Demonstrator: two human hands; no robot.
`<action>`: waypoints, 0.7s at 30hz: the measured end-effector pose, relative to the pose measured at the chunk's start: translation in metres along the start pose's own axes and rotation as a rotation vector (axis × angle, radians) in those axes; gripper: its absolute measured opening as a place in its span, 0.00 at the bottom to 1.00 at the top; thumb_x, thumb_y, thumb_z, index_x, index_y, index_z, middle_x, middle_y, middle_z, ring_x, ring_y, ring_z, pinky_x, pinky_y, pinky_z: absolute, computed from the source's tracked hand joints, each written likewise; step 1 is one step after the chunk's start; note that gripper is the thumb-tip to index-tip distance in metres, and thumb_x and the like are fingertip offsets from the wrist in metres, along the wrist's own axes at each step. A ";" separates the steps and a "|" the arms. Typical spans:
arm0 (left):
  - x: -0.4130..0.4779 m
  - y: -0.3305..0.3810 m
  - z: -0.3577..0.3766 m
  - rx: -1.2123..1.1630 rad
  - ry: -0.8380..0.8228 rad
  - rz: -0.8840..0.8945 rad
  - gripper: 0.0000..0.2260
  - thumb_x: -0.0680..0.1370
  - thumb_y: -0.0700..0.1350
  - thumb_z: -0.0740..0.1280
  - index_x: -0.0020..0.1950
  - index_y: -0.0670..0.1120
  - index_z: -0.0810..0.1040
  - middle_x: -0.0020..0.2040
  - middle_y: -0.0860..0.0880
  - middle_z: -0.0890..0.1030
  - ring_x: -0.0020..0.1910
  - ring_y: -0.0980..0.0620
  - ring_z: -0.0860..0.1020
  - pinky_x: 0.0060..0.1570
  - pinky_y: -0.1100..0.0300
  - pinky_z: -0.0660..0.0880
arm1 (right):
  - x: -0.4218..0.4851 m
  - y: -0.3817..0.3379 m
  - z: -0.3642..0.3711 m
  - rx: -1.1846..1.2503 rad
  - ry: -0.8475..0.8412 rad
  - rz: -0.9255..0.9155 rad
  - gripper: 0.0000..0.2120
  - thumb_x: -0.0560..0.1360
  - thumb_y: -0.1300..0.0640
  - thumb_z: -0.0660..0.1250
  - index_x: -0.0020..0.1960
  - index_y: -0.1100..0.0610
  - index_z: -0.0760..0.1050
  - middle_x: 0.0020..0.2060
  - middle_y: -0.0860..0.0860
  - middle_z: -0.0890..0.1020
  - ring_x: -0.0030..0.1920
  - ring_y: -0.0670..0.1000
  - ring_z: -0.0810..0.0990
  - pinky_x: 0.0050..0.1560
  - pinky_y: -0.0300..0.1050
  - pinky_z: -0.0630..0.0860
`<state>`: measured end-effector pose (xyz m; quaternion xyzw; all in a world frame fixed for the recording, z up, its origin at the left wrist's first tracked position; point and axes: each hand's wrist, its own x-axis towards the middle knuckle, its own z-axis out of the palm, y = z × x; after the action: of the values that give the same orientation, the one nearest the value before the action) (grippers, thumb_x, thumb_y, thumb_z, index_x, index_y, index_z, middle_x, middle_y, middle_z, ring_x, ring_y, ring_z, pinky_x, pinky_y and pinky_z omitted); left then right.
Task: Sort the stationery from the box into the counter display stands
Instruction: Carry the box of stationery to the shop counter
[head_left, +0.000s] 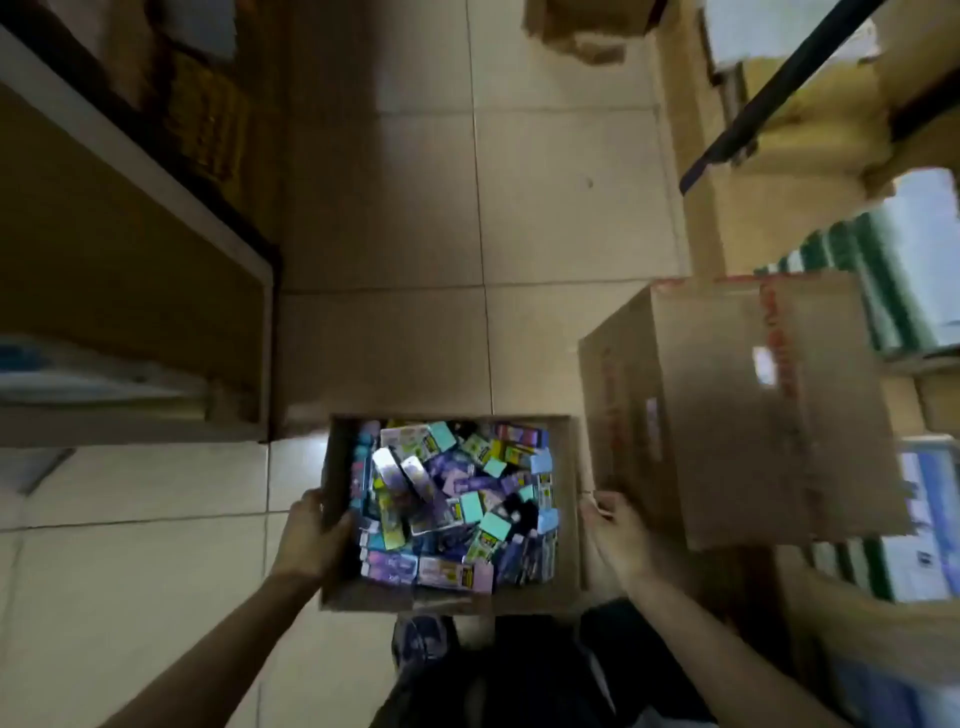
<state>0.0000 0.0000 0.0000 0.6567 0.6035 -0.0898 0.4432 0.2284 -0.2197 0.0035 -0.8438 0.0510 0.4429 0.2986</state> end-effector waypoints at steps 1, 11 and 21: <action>0.015 -0.011 0.013 -0.022 0.062 0.025 0.19 0.72 0.37 0.72 0.58 0.30 0.73 0.49 0.35 0.78 0.45 0.47 0.75 0.36 0.60 0.66 | 0.015 0.011 0.011 0.031 0.012 -0.001 0.07 0.78 0.57 0.63 0.51 0.61 0.75 0.46 0.59 0.80 0.50 0.57 0.78 0.44 0.44 0.69; 0.092 -0.109 0.083 -0.241 0.212 -0.183 0.18 0.77 0.55 0.66 0.58 0.43 0.74 0.50 0.45 0.78 0.47 0.47 0.76 0.49 0.53 0.73 | 0.119 0.103 0.077 0.099 0.114 -0.059 0.23 0.79 0.48 0.61 0.71 0.56 0.66 0.66 0.54 0.73 0.66 0.56 0.70 0.64 0.47 0.66; 0.087 -0.110 0.076 -0.204 0.295 -0.239 0.22 0.79 0.59 0.60 0.41 0.41 0.77 0.34 0.44 0.75 0.34 0.46 0.73 0.31 0.58 0.66 | 0.112 0.101 0.072 0.032 0.157 -0.099 0.19 0.81 0.46 0.53 0.56 0.57 0.76 0.43 0.52 0.79 0.45 0.51 0.78 0.47 0.47 0.73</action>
<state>-0.0424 -0.0042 -0.1539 0.5383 0.7413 0.0169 0.4005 0.2090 -0.2420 -0.1611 -0.8725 0.0395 0.3594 0.3287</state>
